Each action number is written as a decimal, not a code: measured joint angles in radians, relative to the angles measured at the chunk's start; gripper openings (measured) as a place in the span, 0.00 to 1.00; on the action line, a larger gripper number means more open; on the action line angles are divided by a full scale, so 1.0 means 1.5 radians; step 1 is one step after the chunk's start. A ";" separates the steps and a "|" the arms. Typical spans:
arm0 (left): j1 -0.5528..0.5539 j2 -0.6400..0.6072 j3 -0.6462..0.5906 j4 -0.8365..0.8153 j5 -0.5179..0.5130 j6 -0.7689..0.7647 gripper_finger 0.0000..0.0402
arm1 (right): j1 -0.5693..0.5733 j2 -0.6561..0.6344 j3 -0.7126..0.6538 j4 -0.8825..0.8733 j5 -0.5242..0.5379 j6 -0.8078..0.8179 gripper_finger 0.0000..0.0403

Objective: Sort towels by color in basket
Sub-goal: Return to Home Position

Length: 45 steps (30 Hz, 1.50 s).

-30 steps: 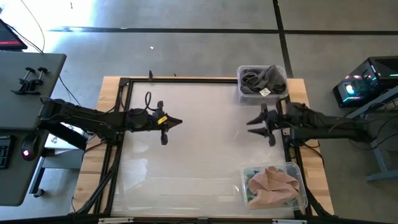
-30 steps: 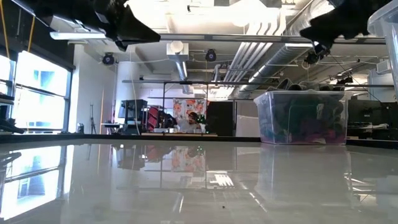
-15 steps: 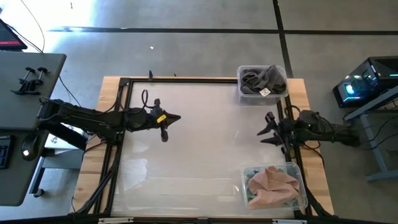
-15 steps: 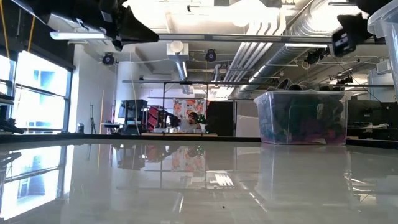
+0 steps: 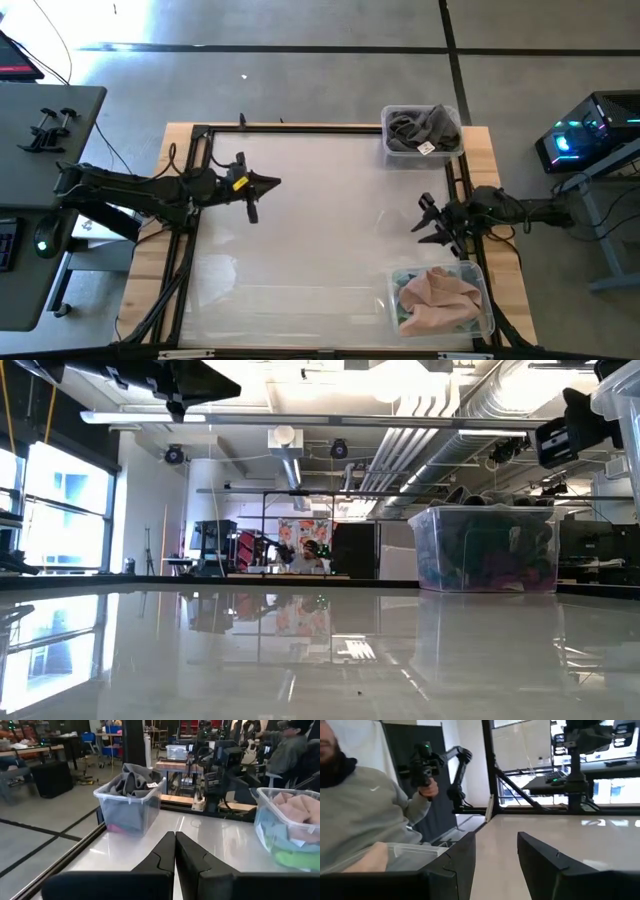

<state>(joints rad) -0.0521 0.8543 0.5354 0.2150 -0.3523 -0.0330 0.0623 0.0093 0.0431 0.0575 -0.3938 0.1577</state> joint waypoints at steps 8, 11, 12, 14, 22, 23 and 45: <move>0.000 -0.027 0.000 -0.026 0.000 0.011 0.00 | 0.025 -0.003 -0.022 0.009 0.089 -0.028 0.35; 0.000 -0.043 0.000 -0.026 0.000 0.033 0.00 | 0.025 -0.003 -0.022 -0.012 0.153 -0.035 0.35; 0.000 -0.051 0.000 -0.027 0.000 0.036 0.00 | 0.025 -0.003 -0.022 -0.016 0.182 -0.030 0.34; 0.000 -0.066 0.000 -0.026 0.000 0.041 0.00 | 0.025 0.001 -0.022 -0.022 0.231 -0.020 0.31; 0.000 -0.155 0.000 -0.143 0.001 0.013 0.00 | 0.025 0.041 -0.022 -0.024 0.239 -0.040 0.02; 0.000 -0.165 0.000 -0.160 0.001 0.012 0.00 | 0.025 0.047 -0.022 -0.024 0.239 -0.041 0.02; 0.006 -0.492 -0.277 -0.060 0.130 0.047 0.00 | 0.025 0.081 -0.022 -0.025 0.243 0.089 0.02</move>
<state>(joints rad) -0.0434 0.1159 0.1203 0.1255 -0.1573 0.0368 0.1001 0.1310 0.0096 0.0196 -0.0296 0.2911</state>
